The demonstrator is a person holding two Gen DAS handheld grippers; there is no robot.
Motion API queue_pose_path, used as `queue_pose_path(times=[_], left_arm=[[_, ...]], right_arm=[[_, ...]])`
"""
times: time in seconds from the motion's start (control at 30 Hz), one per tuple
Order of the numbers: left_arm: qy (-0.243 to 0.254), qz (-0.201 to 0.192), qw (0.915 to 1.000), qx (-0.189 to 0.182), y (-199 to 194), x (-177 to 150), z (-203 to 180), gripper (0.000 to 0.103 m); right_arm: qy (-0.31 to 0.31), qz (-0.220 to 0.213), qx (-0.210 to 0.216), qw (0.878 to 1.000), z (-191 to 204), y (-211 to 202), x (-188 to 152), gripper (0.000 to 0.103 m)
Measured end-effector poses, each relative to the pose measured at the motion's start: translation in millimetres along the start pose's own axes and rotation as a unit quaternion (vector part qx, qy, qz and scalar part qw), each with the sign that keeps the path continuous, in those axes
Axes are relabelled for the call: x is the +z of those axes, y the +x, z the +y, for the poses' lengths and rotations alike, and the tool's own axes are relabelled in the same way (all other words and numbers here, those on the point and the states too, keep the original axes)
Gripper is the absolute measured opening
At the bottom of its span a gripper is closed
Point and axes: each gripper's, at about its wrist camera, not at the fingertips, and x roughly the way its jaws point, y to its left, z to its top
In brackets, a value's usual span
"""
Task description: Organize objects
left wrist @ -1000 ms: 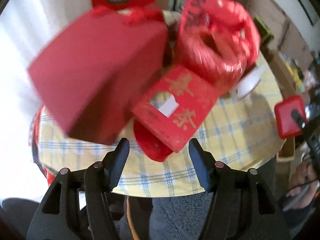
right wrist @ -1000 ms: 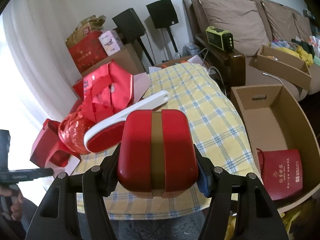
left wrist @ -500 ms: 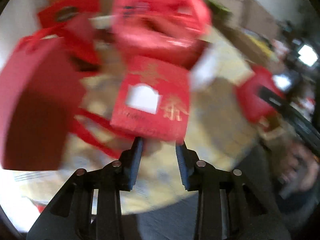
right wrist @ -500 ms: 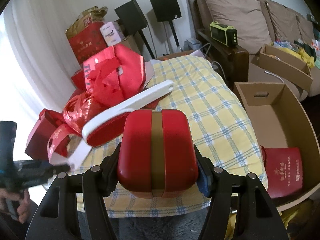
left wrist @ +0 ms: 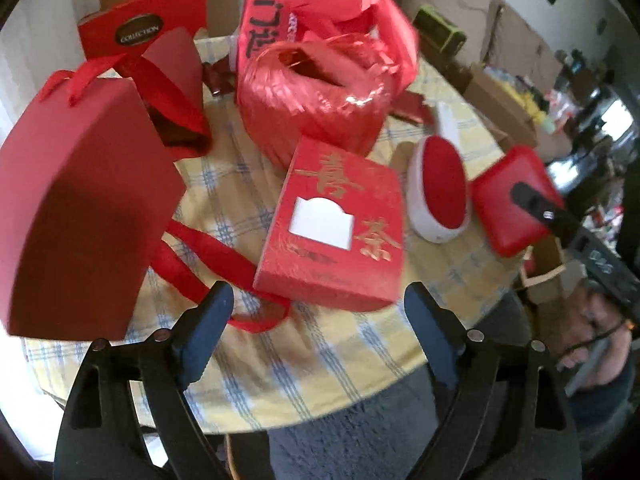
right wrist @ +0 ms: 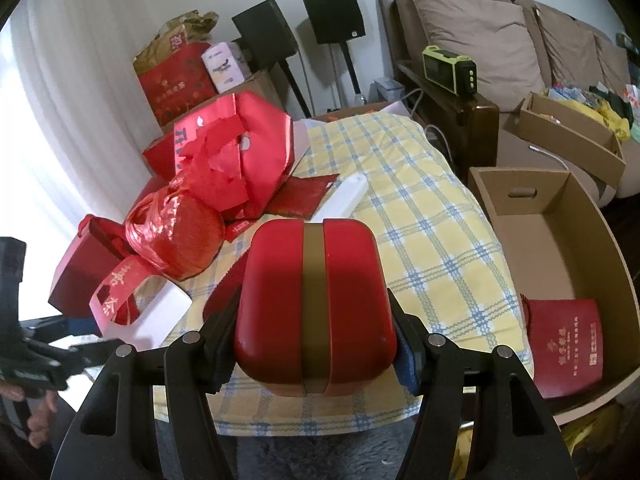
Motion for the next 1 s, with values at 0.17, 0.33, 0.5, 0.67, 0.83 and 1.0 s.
queue_pose_path(times=[0.17, 0.33, 0.5, 0.67, 0.83, 1.0], left_arm=[[-0.005, -0.049, 0.9986, 0.020, 6, 0, 2, 0.086], [0.026, -0.063, 0.9969, 0.041, 16, 6, -7, 0.079], [0.064, -0.057, 0.9963, 0.011, 18, 7, -24, 0.059], [0.082, -0.039, 0.9956, 0.022, 24, 9, -40, 0.054], [0.002, -0.054, 0.9985, 0.005, 12, 20, -23, 0.052], [-0.022, -0.092, 0.9954, -0.014, -8, 23, -17, 0.052]], right_arm=[[0.002, 0.001, 0.000, 1.000, -4, 1, 1, 0.064], [0.000, 0.000, -0.001, 1.000, -5, 2, 2, 0.064], [0.006, -0.003, 0.000, 1.000, -6, 1, 2, 0.064], [0.011, -0.010, 0.004, 1.000, -8, -4, 5, 0.064], [0.012, -0.015, 0.005, 1.000, -9, -7, 4, 0.064], [0.007, -0.022, 0.011, 1.000, -7, -12, 3, 0.064]])
